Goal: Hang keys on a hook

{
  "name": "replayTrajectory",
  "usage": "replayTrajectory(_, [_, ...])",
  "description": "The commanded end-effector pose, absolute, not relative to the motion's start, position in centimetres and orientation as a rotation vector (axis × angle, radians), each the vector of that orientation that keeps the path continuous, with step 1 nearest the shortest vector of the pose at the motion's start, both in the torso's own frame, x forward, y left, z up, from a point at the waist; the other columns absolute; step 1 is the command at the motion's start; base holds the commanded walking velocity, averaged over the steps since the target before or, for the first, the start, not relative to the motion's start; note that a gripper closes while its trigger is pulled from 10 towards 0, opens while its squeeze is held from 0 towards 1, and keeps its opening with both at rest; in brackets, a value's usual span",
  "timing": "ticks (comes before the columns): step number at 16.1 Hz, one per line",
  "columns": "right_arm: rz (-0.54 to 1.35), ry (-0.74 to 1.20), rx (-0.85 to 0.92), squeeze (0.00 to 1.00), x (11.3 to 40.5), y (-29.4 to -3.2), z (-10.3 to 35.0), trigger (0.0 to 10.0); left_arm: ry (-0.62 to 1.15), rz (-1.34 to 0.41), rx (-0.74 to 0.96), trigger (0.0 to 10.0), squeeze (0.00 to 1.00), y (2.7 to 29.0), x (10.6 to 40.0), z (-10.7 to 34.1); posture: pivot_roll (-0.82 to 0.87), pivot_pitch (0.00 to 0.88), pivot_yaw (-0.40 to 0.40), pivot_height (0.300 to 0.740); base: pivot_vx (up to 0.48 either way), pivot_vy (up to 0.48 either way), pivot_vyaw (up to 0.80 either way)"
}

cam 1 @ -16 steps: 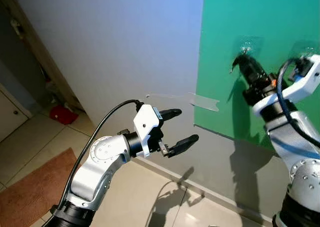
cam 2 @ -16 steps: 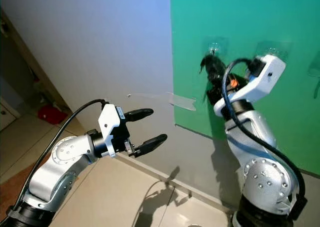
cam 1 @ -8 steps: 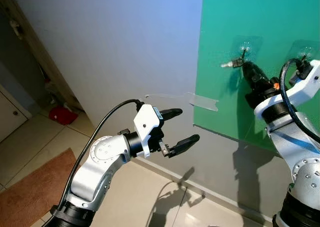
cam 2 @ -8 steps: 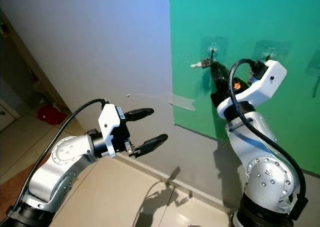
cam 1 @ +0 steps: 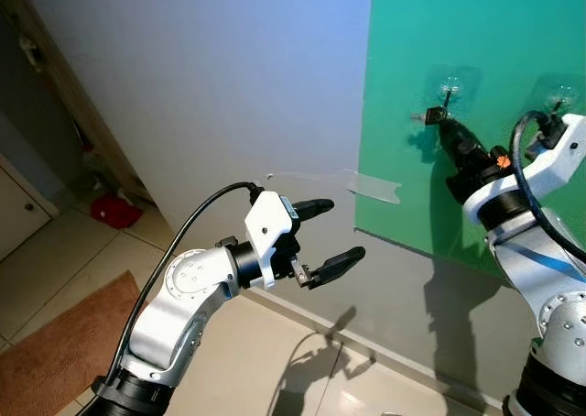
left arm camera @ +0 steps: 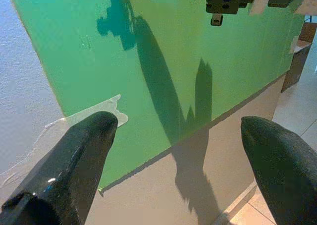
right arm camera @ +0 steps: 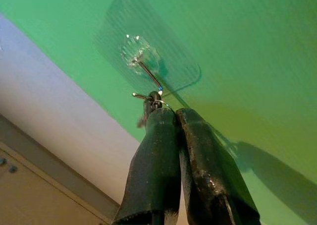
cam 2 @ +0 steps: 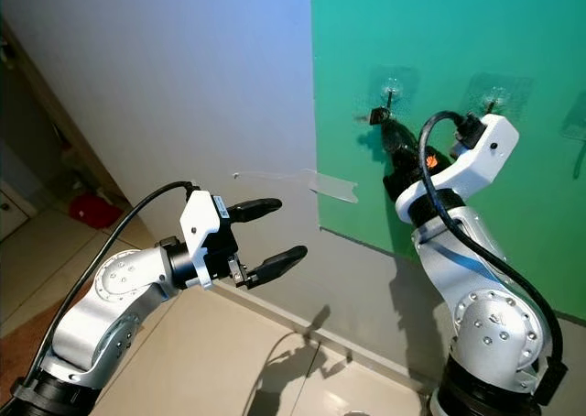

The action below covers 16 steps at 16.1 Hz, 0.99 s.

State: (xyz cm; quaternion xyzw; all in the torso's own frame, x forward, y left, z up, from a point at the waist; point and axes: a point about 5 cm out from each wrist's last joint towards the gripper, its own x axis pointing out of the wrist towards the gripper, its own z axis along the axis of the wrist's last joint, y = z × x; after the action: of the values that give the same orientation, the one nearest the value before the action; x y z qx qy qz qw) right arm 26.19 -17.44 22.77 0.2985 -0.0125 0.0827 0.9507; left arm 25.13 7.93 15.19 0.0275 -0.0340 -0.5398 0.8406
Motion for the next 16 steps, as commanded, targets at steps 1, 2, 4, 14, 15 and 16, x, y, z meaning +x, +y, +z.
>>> replayTrajectory(1, [0.180, 0.006, 0.572, 0.00, 26.0, -17.0, 22.5, 10.0, -0.075, -1.143, 0.070, 10.0, 0.00, 8.2, 25.1, 15.5, -0.09, 0.000, 0.123, 0.740, 0.000, 0.000, 0.00])
replayTrajectory(2, [0.172, 0.027, 0.551, 0.00, 26.0, -17.0, 22.1, 10.0, -0.074, -1.144, 0.071, 10.0, 0.00, 8.2, 25.1, 15.5, -0.09, 0.000, 0.123, 0.740, 0.000, 0.000, 0.00])
replayTrajectory(4, [0.153, 0.057, 0.509, 0.00, 26.0, -17.1, 21.5, 10.0, -0.073, -1.143, 0.073, 10.0, 0.00, 8.2, 25.1, 15.5, -0.08, 0.000, 0.125, 0.740, 0.000, 0.000, 0.00])
replayTrajectory(14, [0.137, 0.090, 0.462, 1.00, 25.8, -17.6, 19.8, 10.0, -0.106, -1.113, 0.072, 10.0, 0.00, 8.2, 25.6, 15.9, -0.08, 0.000, 0.128, 0.740, 0.000, 0.000, 0.00])
replayTrajectory(15, [0.110, 0.135, 0.397, 1.00, 25.7, -17.9, 18.8, 10.0, -0.107, -1.106, 0.069, 10.0, 0.00, 8.2, 25.7, 15.9, -0.08, 0.000, 0.126, 0.740, 0.000, 0.000, 0.00])
replayTrajectory(16, [0.088, 0.166, 0.350, 1.00, 25.6, -18.0, 17.9, 10.0, -0.114, -1.084, 0.065, 10.0, 0.00, 8.4, 25.8, 16.0, -0.08, 0.000, 0.126, 0.740, 0.000, 0.000, 0.00])
